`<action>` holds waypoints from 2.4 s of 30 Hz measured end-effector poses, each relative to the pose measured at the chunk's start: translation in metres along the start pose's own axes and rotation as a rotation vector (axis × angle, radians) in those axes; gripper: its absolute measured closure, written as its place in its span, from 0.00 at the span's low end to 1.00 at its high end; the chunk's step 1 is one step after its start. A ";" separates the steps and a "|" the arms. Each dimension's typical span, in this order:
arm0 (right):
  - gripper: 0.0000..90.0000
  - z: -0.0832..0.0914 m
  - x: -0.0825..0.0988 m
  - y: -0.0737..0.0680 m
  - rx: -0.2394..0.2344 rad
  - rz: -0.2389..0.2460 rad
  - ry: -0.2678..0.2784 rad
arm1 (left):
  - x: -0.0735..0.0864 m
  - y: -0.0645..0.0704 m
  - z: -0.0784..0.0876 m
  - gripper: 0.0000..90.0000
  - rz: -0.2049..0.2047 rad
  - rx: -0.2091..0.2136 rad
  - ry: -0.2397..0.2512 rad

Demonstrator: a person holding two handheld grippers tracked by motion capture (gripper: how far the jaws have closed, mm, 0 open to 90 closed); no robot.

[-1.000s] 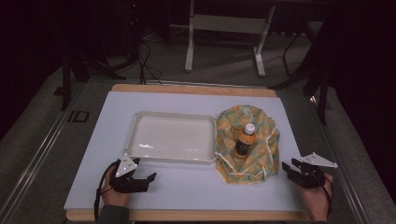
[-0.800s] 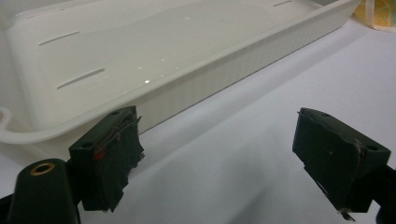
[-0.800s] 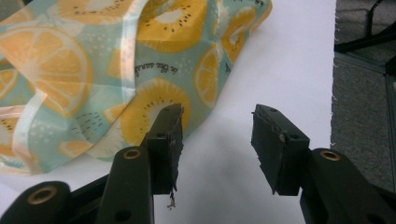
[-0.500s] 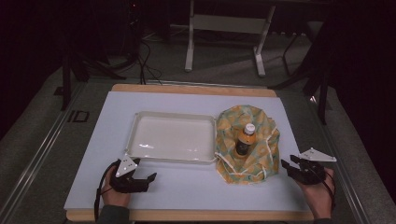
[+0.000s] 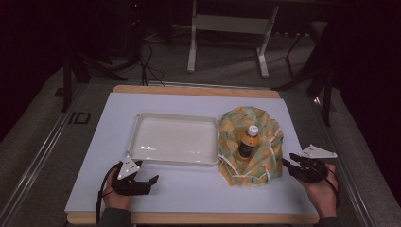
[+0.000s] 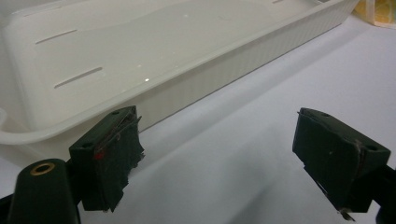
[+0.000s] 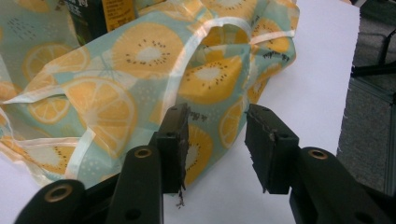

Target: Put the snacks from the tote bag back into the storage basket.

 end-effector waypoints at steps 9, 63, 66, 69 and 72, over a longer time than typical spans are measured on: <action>0.69 0.001 -0.015 -0.001 -0.022 0.044 -0.007 | 0.000 0.000 0.000 0.17 0.000 0.003 -0.002; 0.75 0.002 -0.096 -0.032 -0.141 0.393 -0.186 | 0.000 0.000 0.000 0.17 0.001 0.010 -0.001; 0.75 0.003 -0.100 -0.035 -0.144 0.417 -0.197 | 0.000 0.000 0.000 0.17 0.001 0.010 -0.002; 0.75 0.004 -0.104 -0.037 -0.143 0.444 -0.209 | 0.000 0.000 0.000 0.17 0.001 0.010 -0.003; 0.74 0.005 -0.109 -0.040 -0.145 0.468 -0.224 | 0.000 0.000 0.000 0.17 0.001 0.011 -0.004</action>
Point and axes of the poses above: each handheld gripper's, and its own axes: z roughly backward along the jaws, x roughly out of its underside, y roughly to its right, the point moved 2 cm from there along -z, roughly forward along the jaws, and after that the axes turned 8 degrees about -z, right-handed, at the moved point
